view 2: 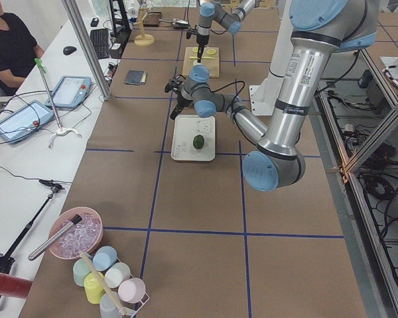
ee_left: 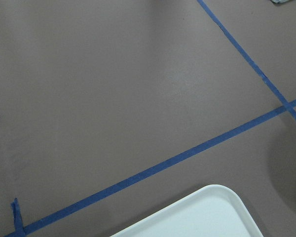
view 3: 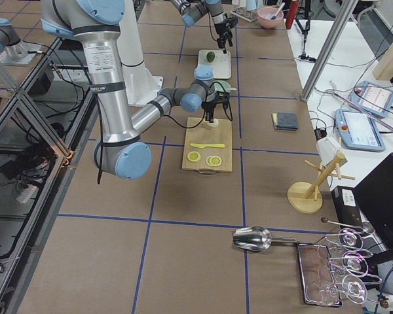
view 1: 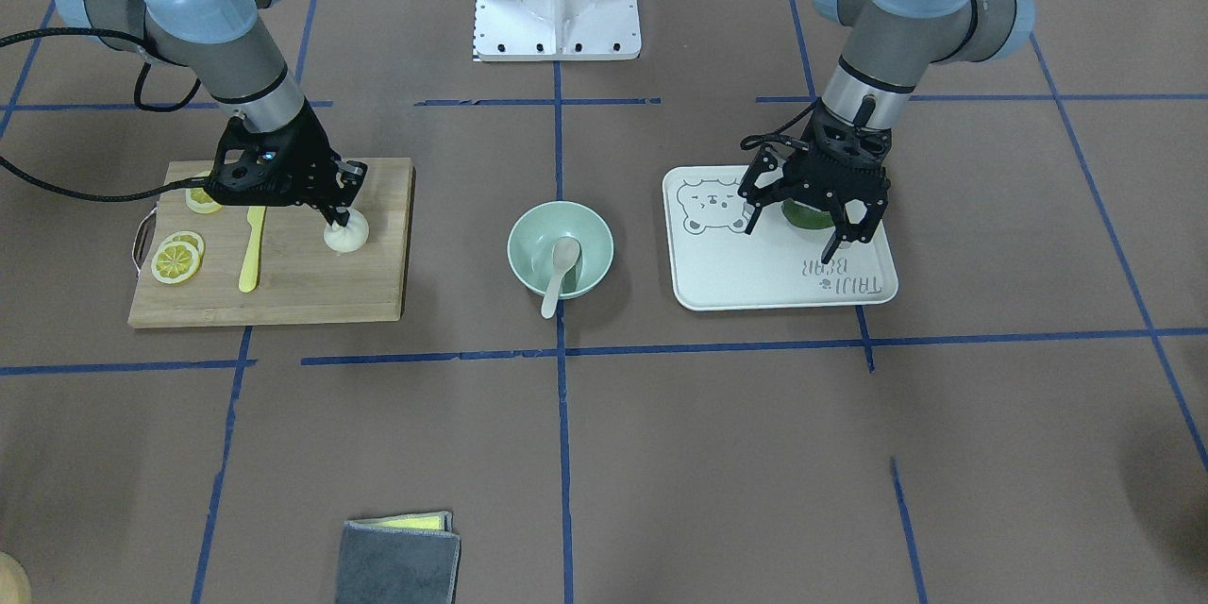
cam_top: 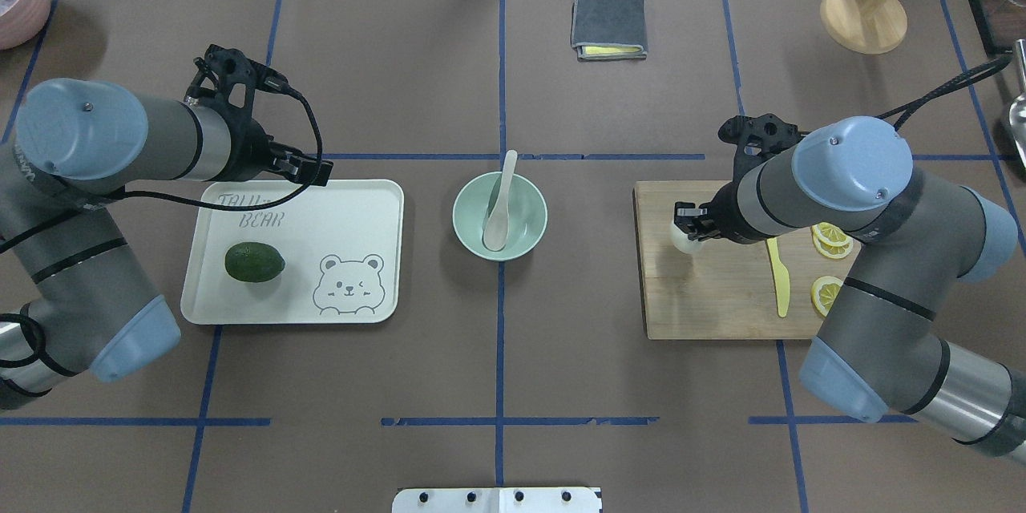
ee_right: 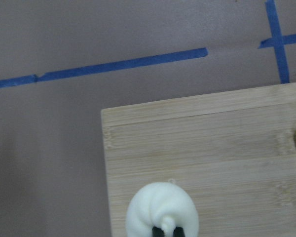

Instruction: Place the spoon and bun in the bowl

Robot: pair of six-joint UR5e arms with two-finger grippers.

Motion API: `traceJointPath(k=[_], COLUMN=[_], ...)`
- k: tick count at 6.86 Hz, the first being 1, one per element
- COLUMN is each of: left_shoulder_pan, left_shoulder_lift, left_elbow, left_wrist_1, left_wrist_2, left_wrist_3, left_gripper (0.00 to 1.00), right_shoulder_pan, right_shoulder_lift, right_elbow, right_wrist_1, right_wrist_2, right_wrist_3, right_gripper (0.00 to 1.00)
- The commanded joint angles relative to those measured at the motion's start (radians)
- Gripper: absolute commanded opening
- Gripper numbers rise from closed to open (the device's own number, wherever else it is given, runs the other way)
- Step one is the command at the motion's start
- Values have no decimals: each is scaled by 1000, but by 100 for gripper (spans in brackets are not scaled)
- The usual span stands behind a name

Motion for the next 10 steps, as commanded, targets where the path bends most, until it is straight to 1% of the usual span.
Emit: traceJointPath(k=[1,2,3,4,5,7,8,9,10], left_shoulder_pan=[-43,-95,-179,-240,-253,-253,-253,-253,-253], left_shoulder_lift=[83,134,183,222,228,228,228,228,228], left_elbow=[-72,-103,-119,-126,-122,-122,-122,-119,-113], left_wrist_1=[-4,-4,-5,-10,-10,-10,-10,-10,-10], left_wrist_2=[-18,-83,-143,-175,-186,-185,-185,-187,-185], left_wrist_3=[12,72,174,262,281,281,281,281,281], left_gripper=[99,99,99,99,99,99,99,99,99], right_shoulder_pan=[-23,-49,-84,-116,-144,-146,-146,-153,-152], right_shoulder_lift=[170,289,383,490,516,498,484,474,473], right_elbow=[-27,-79,-145,-246,-279,-282,-282,-282,-271], right_wrist_1=[-29,-68,-62,-62,-62,-60,-60,-62,-59], right_wrist_2=[-7,-23,-61,-105,-127,-135,-135,-136,-130], right_wrist_3=[131,194,253,305,305,299,298,295,293], right_gripper=[0,0,0,0,0,0,47,99,100])
